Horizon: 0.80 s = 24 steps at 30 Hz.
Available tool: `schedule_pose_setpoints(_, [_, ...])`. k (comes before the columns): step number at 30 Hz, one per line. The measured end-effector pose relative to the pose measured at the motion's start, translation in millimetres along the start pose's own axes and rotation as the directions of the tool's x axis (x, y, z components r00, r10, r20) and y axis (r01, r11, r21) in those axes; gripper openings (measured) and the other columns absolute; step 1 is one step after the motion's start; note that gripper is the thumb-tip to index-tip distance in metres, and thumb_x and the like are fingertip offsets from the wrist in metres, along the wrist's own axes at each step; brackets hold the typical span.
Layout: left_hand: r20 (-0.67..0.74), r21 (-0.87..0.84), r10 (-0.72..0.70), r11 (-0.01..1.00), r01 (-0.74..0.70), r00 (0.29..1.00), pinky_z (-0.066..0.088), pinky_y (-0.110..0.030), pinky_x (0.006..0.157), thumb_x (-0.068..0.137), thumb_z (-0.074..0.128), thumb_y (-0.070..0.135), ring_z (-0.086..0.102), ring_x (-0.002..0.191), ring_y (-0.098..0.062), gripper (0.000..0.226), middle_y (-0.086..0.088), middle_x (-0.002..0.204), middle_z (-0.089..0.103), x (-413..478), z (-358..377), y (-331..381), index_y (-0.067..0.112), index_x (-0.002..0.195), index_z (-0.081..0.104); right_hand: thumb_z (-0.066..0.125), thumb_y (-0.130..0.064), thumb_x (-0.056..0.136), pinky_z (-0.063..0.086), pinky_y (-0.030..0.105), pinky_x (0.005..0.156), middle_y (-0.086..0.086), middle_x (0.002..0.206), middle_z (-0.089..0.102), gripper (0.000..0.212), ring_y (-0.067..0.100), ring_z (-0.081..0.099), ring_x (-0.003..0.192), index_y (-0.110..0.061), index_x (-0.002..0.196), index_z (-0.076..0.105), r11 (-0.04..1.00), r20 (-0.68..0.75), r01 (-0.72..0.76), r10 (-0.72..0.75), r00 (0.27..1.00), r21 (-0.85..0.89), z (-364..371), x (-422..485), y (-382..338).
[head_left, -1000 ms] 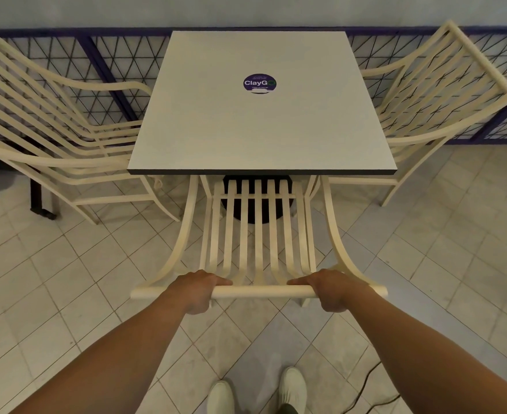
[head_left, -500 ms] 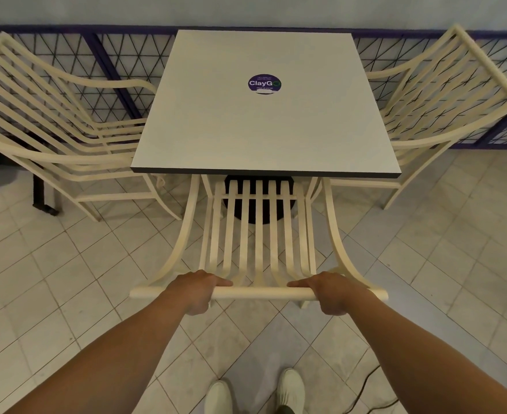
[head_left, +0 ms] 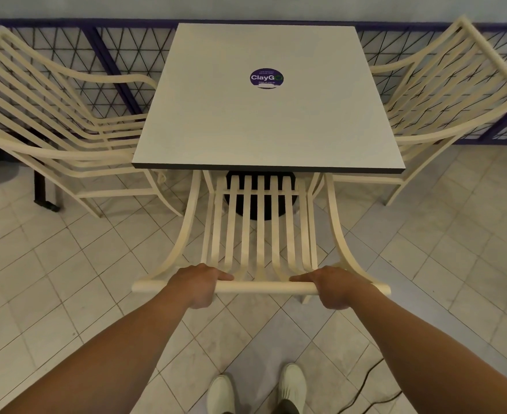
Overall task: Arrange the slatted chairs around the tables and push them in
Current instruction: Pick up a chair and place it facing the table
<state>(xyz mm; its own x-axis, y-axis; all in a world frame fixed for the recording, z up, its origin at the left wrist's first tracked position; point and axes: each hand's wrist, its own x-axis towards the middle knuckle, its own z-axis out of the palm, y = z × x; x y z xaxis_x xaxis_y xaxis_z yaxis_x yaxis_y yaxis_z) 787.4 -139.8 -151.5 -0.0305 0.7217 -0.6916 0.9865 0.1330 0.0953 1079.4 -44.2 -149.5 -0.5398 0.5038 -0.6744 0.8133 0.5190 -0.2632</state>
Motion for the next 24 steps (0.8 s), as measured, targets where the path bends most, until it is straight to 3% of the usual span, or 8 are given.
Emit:
schedule_pose_setpoints(5, [-0.054, 0.004, 0.015, 1.000, -0.015, 0.998, 0.049, -0.031, 0.079, 0.091, 0.060, 0.045, 0.062, 0.100, -0.016, 0.059, 0.008, 0.123, 0.062, 3, 7, -3, 0.053, 0.146, 0.041, 0.063, -0.029, 0.095, 0.049, 0.036, 0.097, -0.004, 0.127, 0.062, 0.060, 0.018, 0.062, 0.106, -0.047, 0.146, 0.038, 1.000, -0.017, 0.011, -0.011, 1.000, -0.004, 5, 3, 2])
schedule_pose_setpoints(10, [-0.111, 0.001, -0.014, 1.000, 0.015, 0.994, 0.045, -0.033, 0.078, 0.082, 0.058, 0.065, 0.061, 0.109, -0.019, 0.075, 0.007, 0.127, 0.062, -2, 13, -2, 0.048, 0.151, 0.033, 0.062, -0.046, 0.092, 0.050, 0.036, 0.096, -0.003, 0.129, 0.061, 0.068, 0.017, 0.062, 0.105, -0.044, 0.151, 0.029, 0.999, -0.044, -0.006, 0.003, 0.999, -0.049, 5, -2, 0])
schedule_pose_setpoints(13, [-0.083, -0.005, -0.012, 1.000, 0.012, 0.997, 0.049, -0.036, 0.088, 0.079, 0.055, 0.074, 0.058, 0.117, -0.020, 0.088, 0.006, 0.139, 0.057, -14, 13, 1, 0.042, 0.155, 0.026, 0.056, -0.057, 0.091, 0.049, 0.037, 0.094, 0.000, 0.130, 0.061, 0.075, 0.019, 0.061, 0.104, -0.045, 0.154, 0.018, 0.997, -0.024, -0.037, 0.036, 0.999, -0.068, 3, -10, -3])
schedule_pose_setpoints(18, [-0.094, 0.010, 0.043, 0.999, -0.042, 0.995, 0.038, -0.042, 0.104, 0.087, 0.053, 0.071, 0.042, 0.136, -0.023, 0.088, 0.003, 0.156, 0.039, -39, 7, 10, 0.029, 0.158, 0.022, 0.053, -0.064, 0.089, 0.048, 0.040, 0.095, 0.003, 0.137, 0.056, 0.083, 0.025, 0.059, 0.112, -0.036, 0.156, 0.014, 0.997, -0.063, -0.059, 0.055, 0.996, -0.049, 1, -26, -16])
schedule_pose_setpoints(24, [-0.156, -0.071, 0.047, 0.996, -0.059, 0.987, 0.037, -0.044, 0.108, 0.090, 0.052, 0.069, 0.039, 0.136, -0.022, 0.084, 0.000, 0.153, 0.039, -79, 3, 22, 0.023, 0.156, 0.027, 0.054, -0.062, 0.089, 0.045, 0.045, 0.101, 0.001, 0.143, 0.050, 0.078, 0.025, 0.054, 0.120, -0.026, 0.153, 0.027, 0.998, -0.120, 0.009, -0.017, 0.993, -0.065, -1, -52, -47])
